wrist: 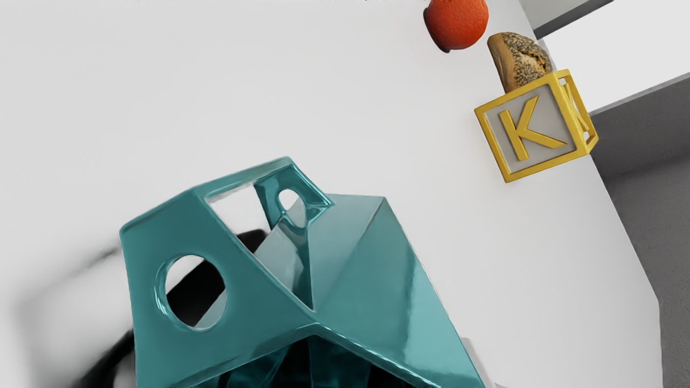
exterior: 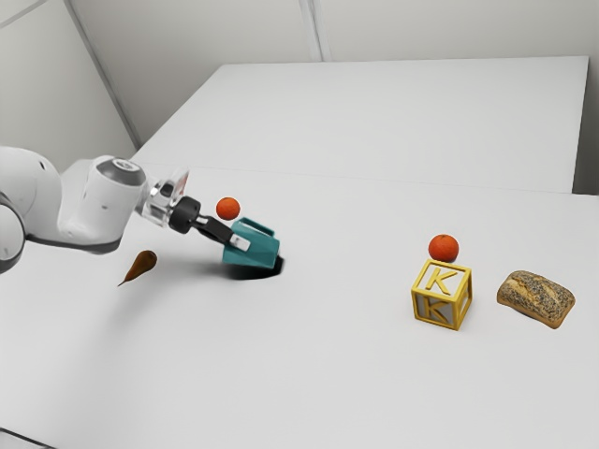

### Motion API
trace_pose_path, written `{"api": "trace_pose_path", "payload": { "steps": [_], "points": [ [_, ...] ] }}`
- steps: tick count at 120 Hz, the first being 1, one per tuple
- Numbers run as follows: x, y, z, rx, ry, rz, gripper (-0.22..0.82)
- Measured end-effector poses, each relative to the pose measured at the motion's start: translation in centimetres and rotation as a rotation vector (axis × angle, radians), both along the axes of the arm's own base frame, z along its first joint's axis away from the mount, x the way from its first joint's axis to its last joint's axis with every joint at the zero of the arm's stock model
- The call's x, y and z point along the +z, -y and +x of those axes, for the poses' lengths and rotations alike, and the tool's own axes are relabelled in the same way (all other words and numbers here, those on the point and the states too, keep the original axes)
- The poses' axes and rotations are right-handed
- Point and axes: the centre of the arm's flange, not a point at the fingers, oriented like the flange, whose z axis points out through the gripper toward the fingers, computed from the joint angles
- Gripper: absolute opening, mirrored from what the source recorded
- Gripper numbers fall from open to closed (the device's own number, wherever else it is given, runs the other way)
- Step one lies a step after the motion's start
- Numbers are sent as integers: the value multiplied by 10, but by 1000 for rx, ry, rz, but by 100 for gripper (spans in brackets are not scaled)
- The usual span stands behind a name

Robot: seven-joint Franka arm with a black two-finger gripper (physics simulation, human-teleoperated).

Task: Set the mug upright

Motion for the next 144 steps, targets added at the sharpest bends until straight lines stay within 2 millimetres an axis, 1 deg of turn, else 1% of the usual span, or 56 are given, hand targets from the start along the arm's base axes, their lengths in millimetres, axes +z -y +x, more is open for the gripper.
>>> {"api": "trace_pose_path", "payload": {
  "steps": [13,29,44,57,78,92,104,125,144],
  "points": [
    [18,8,0,-14,30,31,-17],
    [44,26,-6,-55,70,136,-18],
    [66,46,-13,-116,98,301,-18],
    [78,66,-21,-180,102,464,-18],
    [95,88,-36,-228,102,711,-18],
    [96,109,-47,-251,90,847,-18],
    [91,121,-55,-238,73,921,-18],
    [79,129,-62,-179,37,986,-18],
    [74,132,-69,-111,0,1008,-18]
  ]
}}
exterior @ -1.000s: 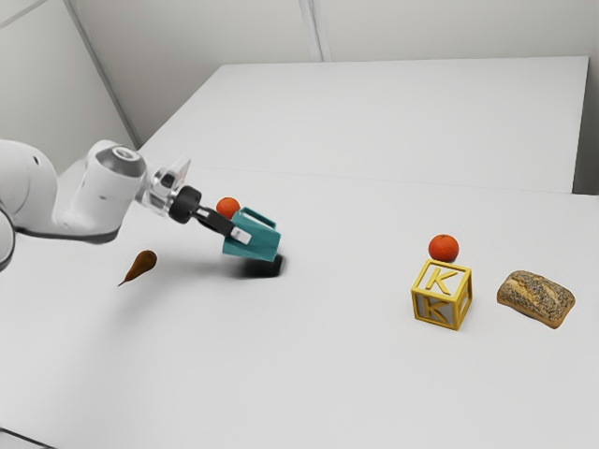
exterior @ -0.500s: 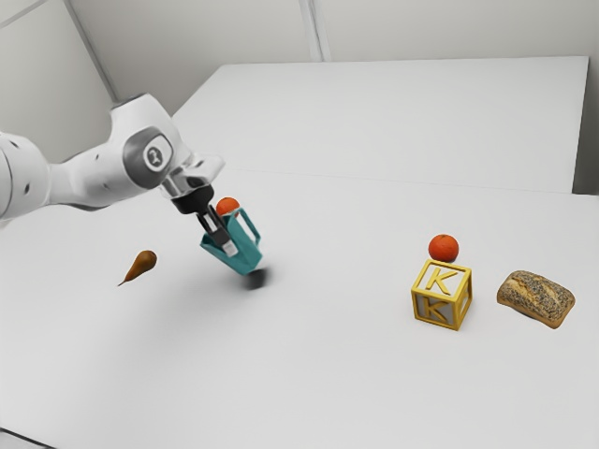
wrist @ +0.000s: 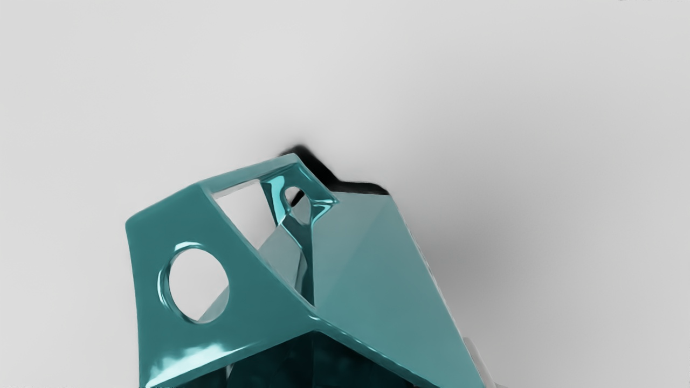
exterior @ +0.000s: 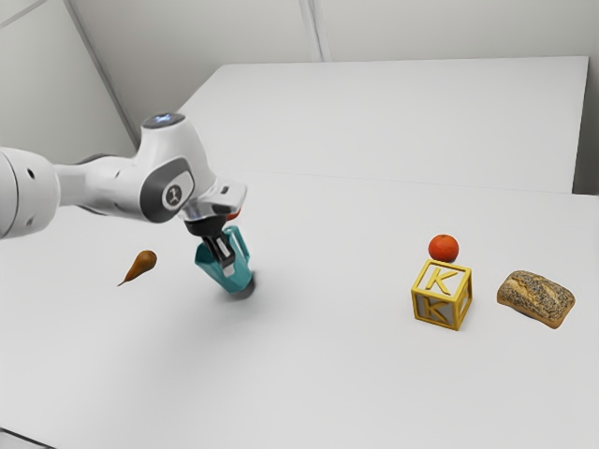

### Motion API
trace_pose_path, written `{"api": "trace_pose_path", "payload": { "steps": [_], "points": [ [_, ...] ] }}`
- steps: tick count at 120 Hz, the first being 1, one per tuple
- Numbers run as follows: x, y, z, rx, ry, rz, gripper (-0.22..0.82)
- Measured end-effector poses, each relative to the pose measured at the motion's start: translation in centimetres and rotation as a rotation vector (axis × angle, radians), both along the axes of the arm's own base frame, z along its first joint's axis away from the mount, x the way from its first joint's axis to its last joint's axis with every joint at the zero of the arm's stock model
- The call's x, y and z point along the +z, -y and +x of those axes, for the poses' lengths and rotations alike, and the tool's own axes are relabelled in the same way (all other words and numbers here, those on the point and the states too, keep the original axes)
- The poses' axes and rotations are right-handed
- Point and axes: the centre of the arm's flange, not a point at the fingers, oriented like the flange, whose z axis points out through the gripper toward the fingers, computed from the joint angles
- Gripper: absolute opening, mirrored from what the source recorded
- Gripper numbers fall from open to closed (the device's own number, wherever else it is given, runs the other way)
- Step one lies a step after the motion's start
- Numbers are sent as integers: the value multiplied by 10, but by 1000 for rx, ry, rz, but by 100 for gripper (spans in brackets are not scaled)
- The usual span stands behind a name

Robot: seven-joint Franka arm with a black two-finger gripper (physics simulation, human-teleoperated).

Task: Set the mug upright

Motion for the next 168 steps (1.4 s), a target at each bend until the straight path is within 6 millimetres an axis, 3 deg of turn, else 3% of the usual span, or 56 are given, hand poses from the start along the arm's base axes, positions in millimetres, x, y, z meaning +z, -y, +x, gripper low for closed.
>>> {"api": "trace_pose_path", "payload": {
  "steps": [59,84,101,133,168],
  "points": [
    [-21,1,-3,155,-26,12,-16],
    [-21,1,-3,192,-26,10,19],
    [-10,5,-1,195,4,25,38],
    [58,19,0,196,121,73,54],
    [180,37,29,240,174,43,59]
  ]
}}
